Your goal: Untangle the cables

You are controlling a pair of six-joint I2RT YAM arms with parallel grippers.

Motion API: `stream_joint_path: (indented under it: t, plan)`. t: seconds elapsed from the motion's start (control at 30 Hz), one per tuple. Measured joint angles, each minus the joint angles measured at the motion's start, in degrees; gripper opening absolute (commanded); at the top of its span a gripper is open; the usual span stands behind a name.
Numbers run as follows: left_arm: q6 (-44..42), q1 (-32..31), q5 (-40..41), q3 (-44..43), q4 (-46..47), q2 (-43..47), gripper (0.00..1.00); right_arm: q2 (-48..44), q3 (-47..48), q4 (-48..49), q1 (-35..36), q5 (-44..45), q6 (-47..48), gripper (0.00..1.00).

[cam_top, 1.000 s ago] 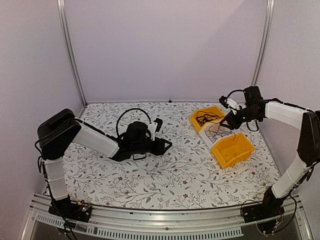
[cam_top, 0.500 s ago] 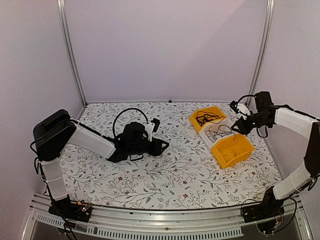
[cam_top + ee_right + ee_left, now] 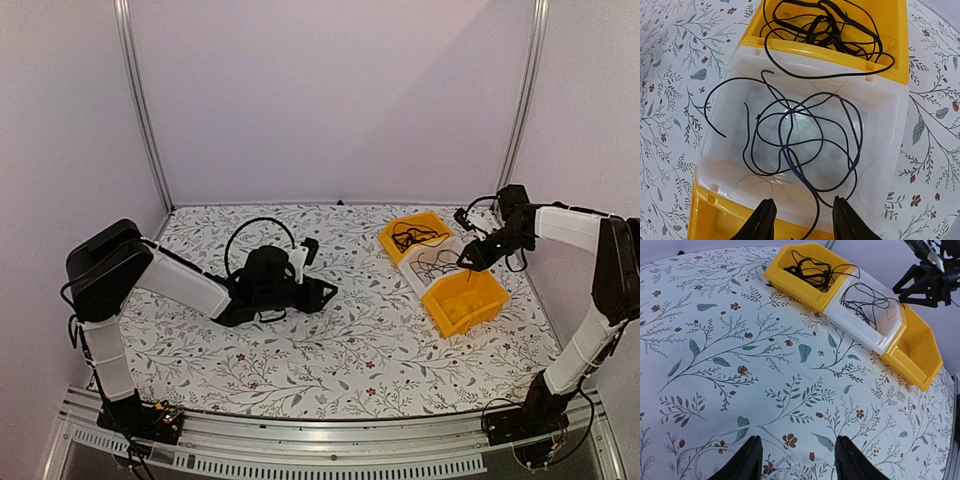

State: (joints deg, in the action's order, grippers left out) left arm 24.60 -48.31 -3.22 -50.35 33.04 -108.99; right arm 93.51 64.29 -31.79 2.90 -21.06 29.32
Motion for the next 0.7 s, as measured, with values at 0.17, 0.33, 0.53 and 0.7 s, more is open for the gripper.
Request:
stream_joint_path:
  t: [0.17, 0.33, 0.53, 0.7]
  plan:
    - [0.50, 0.00, -0.15, 0.52, 0.63, -0.09, 0.49, 4.50, 5.64, -3.52, -0.02, -0.09, 0.04, 0.39]
    - [0.59, 0.00, -0.15, 1.03, 1.46, -0.13, 0.50, 10.12, 12.55, -8.96, -0.02, -0.87, 0.81, 0.38]
    - [1.40, 0.00, -0.37, 2.43, 2.71, -0.24, 0.50, 15.76, 16.50, -14.84, -0.04, -1.20, 2.12, 0.16]
    - [2.10, 0.00, -0.70, 3.17, 3.98, -0.28, 0.49, 18.01, 18.69, -17.46, -0.04, -2.10, 3.04, 0.00]
